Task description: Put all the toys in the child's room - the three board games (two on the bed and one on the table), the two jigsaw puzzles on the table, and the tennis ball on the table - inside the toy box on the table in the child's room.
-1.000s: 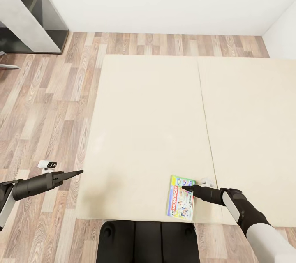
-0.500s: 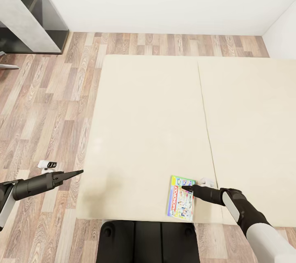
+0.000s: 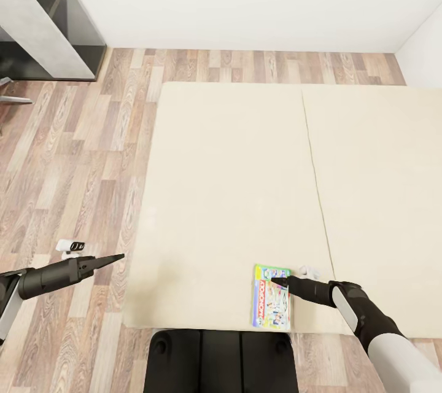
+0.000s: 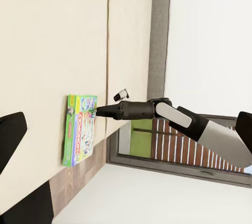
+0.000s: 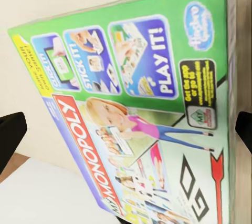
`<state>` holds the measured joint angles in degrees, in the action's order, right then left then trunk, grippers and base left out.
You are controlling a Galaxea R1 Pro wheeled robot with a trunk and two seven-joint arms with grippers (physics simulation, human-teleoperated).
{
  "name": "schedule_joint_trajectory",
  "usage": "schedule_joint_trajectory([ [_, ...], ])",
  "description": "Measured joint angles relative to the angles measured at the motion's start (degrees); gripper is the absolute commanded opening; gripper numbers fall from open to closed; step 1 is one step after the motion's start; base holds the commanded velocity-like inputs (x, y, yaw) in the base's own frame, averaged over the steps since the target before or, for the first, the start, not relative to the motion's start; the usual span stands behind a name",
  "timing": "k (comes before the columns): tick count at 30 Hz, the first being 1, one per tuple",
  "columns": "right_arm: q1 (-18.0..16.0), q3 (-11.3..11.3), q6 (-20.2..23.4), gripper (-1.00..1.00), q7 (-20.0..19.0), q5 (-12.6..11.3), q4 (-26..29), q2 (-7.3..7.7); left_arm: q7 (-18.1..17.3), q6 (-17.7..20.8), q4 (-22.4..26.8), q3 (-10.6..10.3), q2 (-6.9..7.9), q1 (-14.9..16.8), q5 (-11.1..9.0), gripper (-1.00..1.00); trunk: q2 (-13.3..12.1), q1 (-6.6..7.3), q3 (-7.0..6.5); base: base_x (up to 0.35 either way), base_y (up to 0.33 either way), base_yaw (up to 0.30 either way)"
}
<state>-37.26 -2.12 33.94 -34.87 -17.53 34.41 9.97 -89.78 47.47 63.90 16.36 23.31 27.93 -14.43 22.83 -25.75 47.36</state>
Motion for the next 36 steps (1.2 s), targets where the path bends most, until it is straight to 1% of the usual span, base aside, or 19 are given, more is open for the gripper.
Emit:
schedule_joint_trajectory([
  [11, 0.0, 0.0, 0.0, 1.0, 0.0, 0.0, 0.0, -0.02, 0.0, 0.0, 0.0, 0.0, 0.03, 0.0, 0.0, 1.0, 0.0, 0.0, 0.0, 0.0, 0.104, 0.0],
  [21, 0.0, 0.1, 0.4, 1.0, 0.0, -0.1, -0.2, 0.09, 0.0, 0.0, 0.0, 0.0, 0.01, 0.0, 0.0, 1.0, 0.0, 0.0, 0.0, 0.0, 0.01, 0.0],
  [36, 0.0, 0.2, 0.8, 1.0, -0.1, 0.0, -2.5, 0.62, 0.0, 0.0, 0.0, -0.1, -0.01, 0.0, 0.0, 1.0, 0.0, 0.0, 0.0, 0.0, 0.0, 0.0],
])
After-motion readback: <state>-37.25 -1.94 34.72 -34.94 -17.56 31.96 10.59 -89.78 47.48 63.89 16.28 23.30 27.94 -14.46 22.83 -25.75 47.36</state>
